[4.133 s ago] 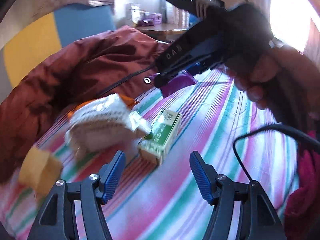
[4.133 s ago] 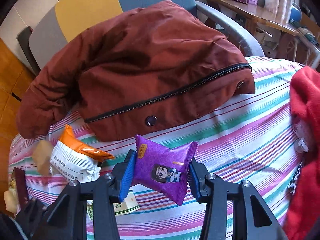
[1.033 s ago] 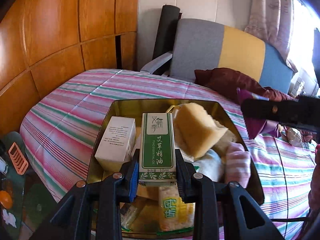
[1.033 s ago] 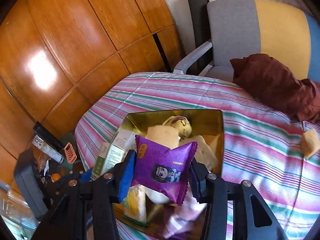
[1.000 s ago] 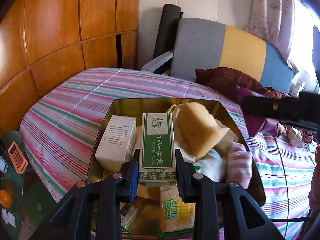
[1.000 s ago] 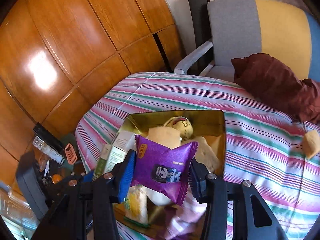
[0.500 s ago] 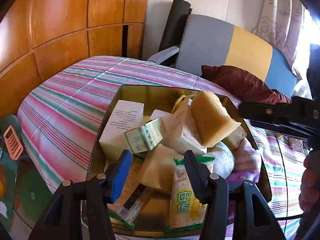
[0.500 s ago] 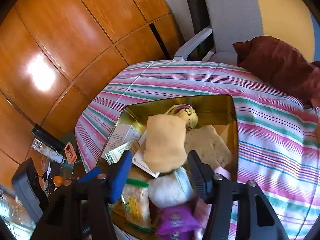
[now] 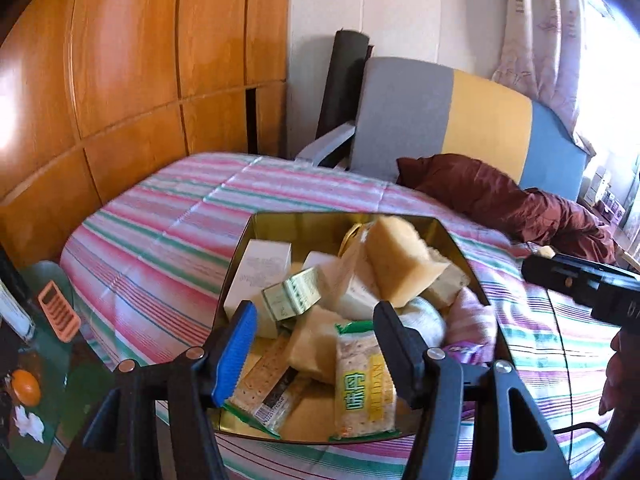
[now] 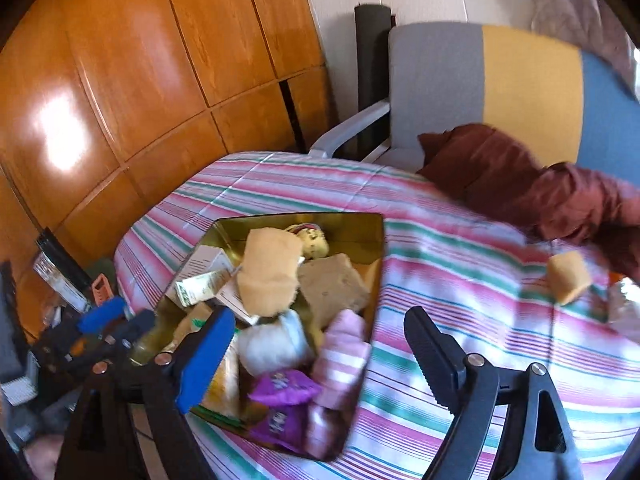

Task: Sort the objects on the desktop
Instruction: 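Move both grippers back toward the remaining items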

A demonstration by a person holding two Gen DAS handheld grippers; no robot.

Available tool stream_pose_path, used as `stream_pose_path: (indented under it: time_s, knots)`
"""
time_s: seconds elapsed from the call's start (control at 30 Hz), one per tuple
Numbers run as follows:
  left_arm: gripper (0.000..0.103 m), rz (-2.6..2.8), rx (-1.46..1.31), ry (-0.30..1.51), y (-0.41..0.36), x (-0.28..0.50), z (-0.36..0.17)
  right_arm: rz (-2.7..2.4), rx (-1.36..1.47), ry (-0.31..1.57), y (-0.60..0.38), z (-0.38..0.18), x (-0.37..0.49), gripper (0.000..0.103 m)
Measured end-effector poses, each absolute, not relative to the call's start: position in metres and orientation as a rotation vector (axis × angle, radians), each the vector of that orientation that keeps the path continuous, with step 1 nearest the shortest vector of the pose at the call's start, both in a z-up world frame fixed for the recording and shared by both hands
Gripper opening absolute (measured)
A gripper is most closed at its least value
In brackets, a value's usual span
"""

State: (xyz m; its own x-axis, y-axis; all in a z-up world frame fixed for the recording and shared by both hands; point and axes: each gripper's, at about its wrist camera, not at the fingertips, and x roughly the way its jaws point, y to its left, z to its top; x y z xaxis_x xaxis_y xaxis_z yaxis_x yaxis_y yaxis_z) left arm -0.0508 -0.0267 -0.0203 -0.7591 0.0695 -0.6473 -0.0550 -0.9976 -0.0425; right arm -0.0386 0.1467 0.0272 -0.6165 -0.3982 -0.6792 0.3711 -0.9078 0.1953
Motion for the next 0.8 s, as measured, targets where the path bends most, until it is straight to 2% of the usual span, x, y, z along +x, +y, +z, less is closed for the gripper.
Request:
stream_pose_path:
  time_s: [0.2,0.57,0.8]
  knots:
    - [0.061,2.852,-1.011,-0.009,-0.011,-0.042,-0.008,-2.569,1.046,0.042,0.171,0.029,-0.021,0.088]
    - [0.061,2.791,-0.976,0.033,0.017,-0.034,-0.002,-2.669,1.007,0.099,0.22,0.03,-0.002,0.088]
    - [0.061,2.742,-0.92,0.139,0.05,-0.034,0.005,-2.725,1.081,-0.065,0.28,0.036,-0.009,0.088]
